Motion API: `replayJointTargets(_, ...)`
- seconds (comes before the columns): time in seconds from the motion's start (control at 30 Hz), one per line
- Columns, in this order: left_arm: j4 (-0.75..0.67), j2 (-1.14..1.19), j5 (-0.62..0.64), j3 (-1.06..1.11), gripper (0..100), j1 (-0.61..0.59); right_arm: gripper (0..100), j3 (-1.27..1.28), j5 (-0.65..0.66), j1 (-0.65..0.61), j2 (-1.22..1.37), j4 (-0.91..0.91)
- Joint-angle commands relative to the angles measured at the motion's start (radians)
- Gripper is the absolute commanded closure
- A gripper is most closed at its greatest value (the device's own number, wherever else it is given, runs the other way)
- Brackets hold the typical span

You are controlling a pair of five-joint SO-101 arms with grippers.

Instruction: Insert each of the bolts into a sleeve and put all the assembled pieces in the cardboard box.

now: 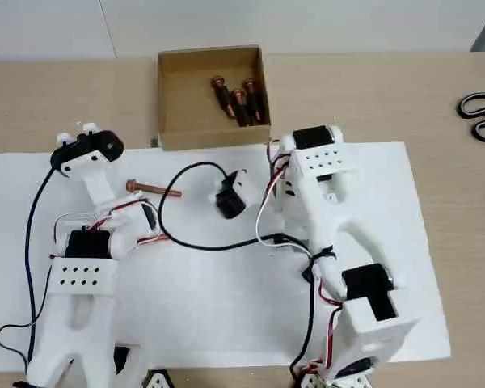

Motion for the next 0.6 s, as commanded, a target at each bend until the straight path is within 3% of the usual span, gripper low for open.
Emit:
replayJointTargets(0.0, -0.02, -0.003, 0.002, -0.012, 99, 0.003, 77.9, 0.0, 0.041, -0.031, -0.05, 0.004)
replayJointTargets(0.57, -0.02, -0.003, 0.002, -0.013, 99, 0.003, 77.9, -0.003, 0.101, -0.038, 0.03, -0.102)
